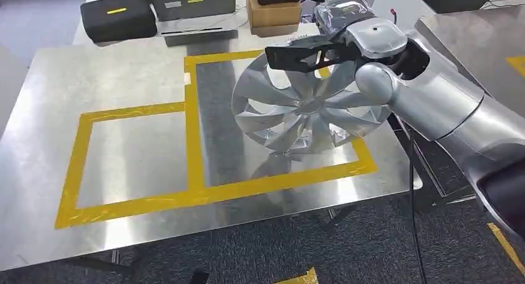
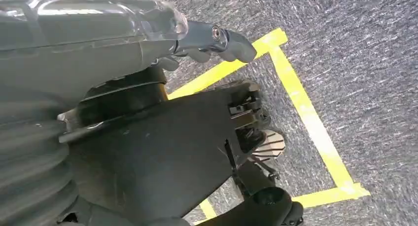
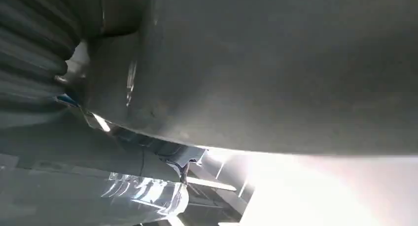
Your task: Take the parts from the cabinet and place them on the table.
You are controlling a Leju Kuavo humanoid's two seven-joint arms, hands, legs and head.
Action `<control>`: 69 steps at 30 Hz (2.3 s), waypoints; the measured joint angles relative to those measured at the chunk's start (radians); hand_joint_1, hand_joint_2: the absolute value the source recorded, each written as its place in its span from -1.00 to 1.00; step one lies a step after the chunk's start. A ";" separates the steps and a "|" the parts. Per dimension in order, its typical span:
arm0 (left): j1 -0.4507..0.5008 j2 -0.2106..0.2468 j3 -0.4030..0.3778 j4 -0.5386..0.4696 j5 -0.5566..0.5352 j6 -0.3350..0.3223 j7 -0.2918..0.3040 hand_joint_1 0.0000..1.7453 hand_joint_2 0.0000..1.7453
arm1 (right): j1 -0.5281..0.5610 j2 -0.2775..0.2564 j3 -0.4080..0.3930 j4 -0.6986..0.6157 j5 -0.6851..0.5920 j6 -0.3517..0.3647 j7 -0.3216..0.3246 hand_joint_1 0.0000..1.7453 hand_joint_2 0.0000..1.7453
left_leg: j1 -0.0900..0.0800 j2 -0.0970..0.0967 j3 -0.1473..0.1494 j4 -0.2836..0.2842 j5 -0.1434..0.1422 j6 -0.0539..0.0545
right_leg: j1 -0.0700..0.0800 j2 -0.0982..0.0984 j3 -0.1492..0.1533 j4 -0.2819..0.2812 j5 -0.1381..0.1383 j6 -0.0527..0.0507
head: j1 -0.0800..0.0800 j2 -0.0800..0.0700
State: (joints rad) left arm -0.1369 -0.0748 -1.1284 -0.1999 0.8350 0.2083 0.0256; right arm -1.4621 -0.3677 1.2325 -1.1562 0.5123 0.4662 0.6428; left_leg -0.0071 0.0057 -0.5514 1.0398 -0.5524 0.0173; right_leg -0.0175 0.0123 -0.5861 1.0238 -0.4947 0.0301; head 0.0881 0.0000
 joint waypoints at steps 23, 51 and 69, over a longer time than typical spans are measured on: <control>0.000 0.000 0.000 0.000 0.000 -0.011 0.021 -1.00 1.00 | -0.013 -0.006 -0.001 0.048 0.019 -0.001 0.002 1.00 1.00 | 0.000 -0.007 -0.001 0.000 0.001 0.000 | 0.000 -0.005 0.000 0.000 0.000 0.000 | 0.000 0.000; 0.000 0.000 -0.001 0.000 -0.012 -0.014 0.016 -1.00 1.00 | -0.008 0.146 0.040 0.039 0.020 -0.140 -0.262 1.00 1.00 | 0.002 0.005 0.000 0.000 0.001 0.000 | 0.001 0.000 0.000 0.000 0.000 0.000 | -0.002 0.000; 0.000 0.000 -0.001 0.000 -0.015 -0.018 0.020 -1.00 1.00 | -0.009 0.191 0.039 0.032 0.000 -0.165 -0.273 1.00 1.00 | 0.002 -0.001 0.000 0.000 0.001 -0.001 | 0.002 -0.002 0.000 0.000 0.000 0.000 | -0.004 0.000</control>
State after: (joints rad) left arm -0.1374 -0.0752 -1.1292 -0.1999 0.8198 0.1907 0.0454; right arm -1.4709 -0.1766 1.2718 -1.1246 0.5119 0.3014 0.3700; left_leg -0.0052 0.0046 -0.5517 1.0398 -0.5516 0.0166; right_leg -0.0159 0.0107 -0.5857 1.0239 -0.4946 0.0297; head 0.0843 0.0000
